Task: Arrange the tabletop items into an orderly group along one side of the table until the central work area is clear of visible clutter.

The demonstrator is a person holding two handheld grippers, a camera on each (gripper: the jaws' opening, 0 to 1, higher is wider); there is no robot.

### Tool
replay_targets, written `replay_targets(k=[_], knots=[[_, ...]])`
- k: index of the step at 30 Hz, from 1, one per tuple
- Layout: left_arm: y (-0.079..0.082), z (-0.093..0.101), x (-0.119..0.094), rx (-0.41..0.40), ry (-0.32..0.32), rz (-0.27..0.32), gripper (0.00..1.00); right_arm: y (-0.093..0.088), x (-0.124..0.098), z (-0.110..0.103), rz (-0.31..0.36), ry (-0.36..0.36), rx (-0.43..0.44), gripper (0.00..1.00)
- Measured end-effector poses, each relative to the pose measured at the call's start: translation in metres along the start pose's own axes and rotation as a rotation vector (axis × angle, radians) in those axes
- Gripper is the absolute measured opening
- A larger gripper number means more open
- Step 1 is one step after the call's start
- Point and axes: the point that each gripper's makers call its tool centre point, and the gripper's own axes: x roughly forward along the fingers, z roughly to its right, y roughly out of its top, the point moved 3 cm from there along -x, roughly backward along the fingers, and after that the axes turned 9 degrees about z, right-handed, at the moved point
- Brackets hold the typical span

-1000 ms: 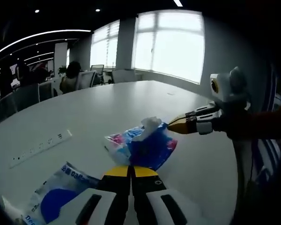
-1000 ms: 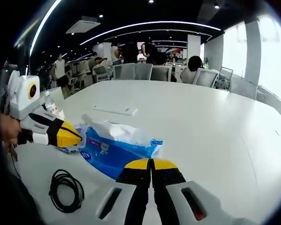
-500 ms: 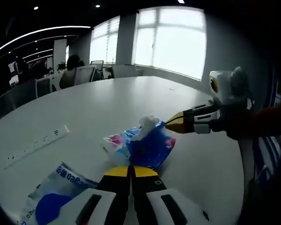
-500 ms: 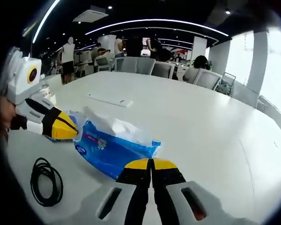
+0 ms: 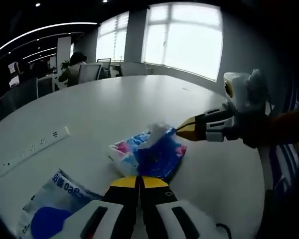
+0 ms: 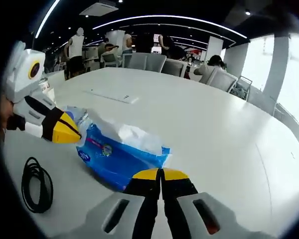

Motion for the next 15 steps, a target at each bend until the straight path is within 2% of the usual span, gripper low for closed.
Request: replay_targets(k=[9, 15], knots=[[-0.007, 0.0019, -0.0033, 0.013, -0.004, -0.038, 0.03, -0.0061, 0.0001, -0.0006, -0.031, -0.001, 0.028, 0.01], [-0.0019, 0.0019, -0.0074, 0.037, -0.003, -0.023, 0.06, -0.0064, -0.0056, 0.0011, -0.04, -0.012, 0.046, 0.06]])
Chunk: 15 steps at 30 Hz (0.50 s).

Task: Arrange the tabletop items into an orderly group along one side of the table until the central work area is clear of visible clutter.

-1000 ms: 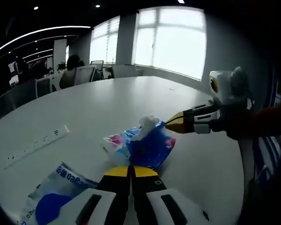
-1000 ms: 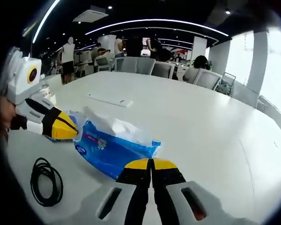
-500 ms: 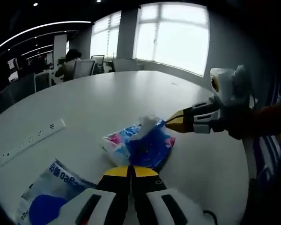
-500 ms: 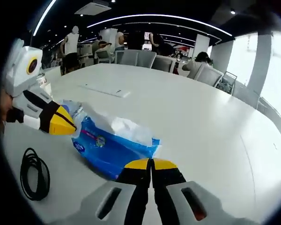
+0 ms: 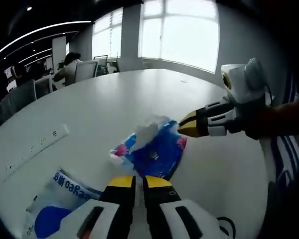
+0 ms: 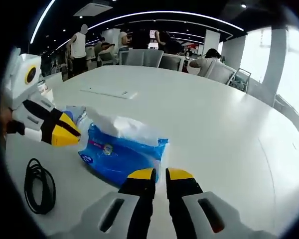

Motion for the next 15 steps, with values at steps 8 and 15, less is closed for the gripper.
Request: replay_targets(k=[8, 15], knots=[[0.012, 0.002, -0.014, 0.05, 0.031, 0.019, 0.13, 0.024, -0.014, -0.008, 0.064, 0.028, 0.083, 0.18], [0.013, -0.004, -0.032, 0.019, 0.077, 0.021, 0.24, 0.031, -0.012, -0.023, 0.09, 0.075, 0.067, 0.28]])
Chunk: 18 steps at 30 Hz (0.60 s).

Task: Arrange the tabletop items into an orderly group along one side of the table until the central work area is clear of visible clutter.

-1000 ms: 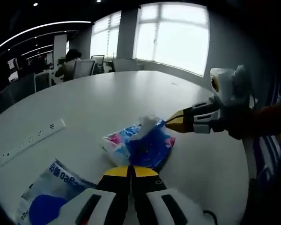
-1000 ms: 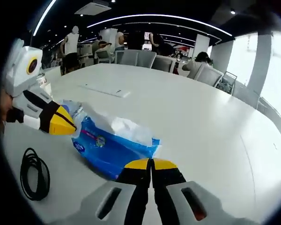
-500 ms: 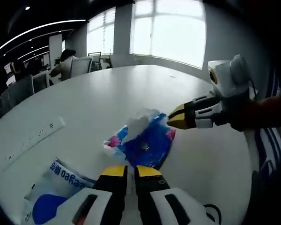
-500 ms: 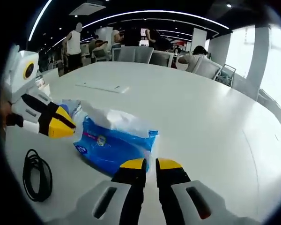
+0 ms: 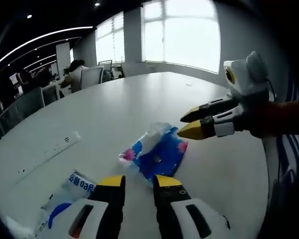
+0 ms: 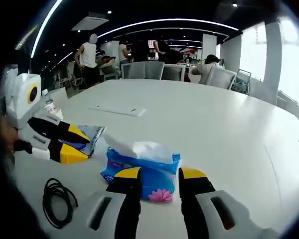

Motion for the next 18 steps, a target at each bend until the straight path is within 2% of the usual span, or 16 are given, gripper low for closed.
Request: replay_targets(k=[6, 8, 11, 18], knots=[[0.004, -0.009, -0.026, -0.008, 0.058, 0.014, 0.26, 0.007, -0.002, -0.017, 0.014, 0.045, 0.003, 0.37], [-0.002, -0.013, -0.033, -0.007, 0.077, 0.009, 0.28, 0.01, -0.002, -0.022, 0.013, 0.054, -0.006, 0.38], [-0.002, -0.019, -0.044, -0.019, 0.109, 0.007, 0.34, 0.013, -0.001, -0.032, 0.019, 0.08, -0.018, 0.42], [-0.01, -0.033, -0.073, -0.05, 0.175, 0.011, 0.38, 0.023, 0.004, -0.054, 0.03, 0.126, -0.034, 0.47]])
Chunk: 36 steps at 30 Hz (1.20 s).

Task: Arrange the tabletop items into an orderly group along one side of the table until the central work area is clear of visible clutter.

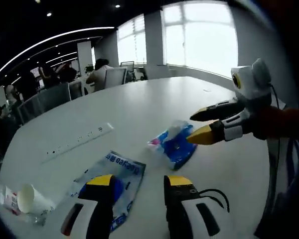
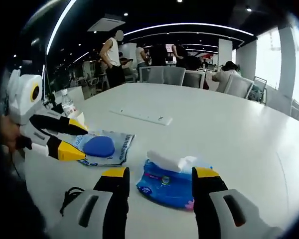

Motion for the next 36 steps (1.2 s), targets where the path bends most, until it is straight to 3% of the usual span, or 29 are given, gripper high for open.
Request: replay_targets(k=[3, 19, 28, 36], knots=[[-0.002, -0.012, -0.015, 0.002, 0.063, 0.026, 0.38, 0.003, 0.004, -0.008, 0.001, 0.018, -0.011, 0.47], [-0.043, -0.043, -0.064, -0.087, 0.178, 0.003, 0.42, 0.013, 0.025, -0.051, -0.005, 0.104, -0.033, 0.5], [-0.075, -0.061, -0.071, -0.14, 0.235, -0.044, 0.41, 0.006, 0.044, -0.074, -0.043, 0.161, -0.048, 0.48], [-0.095, -0.078, -0.071, -0.21, 0.277, -0.083, 0.39, -0.005, 0.06, -0.082, -0.097, 0.176, -0.036, 0.43]])
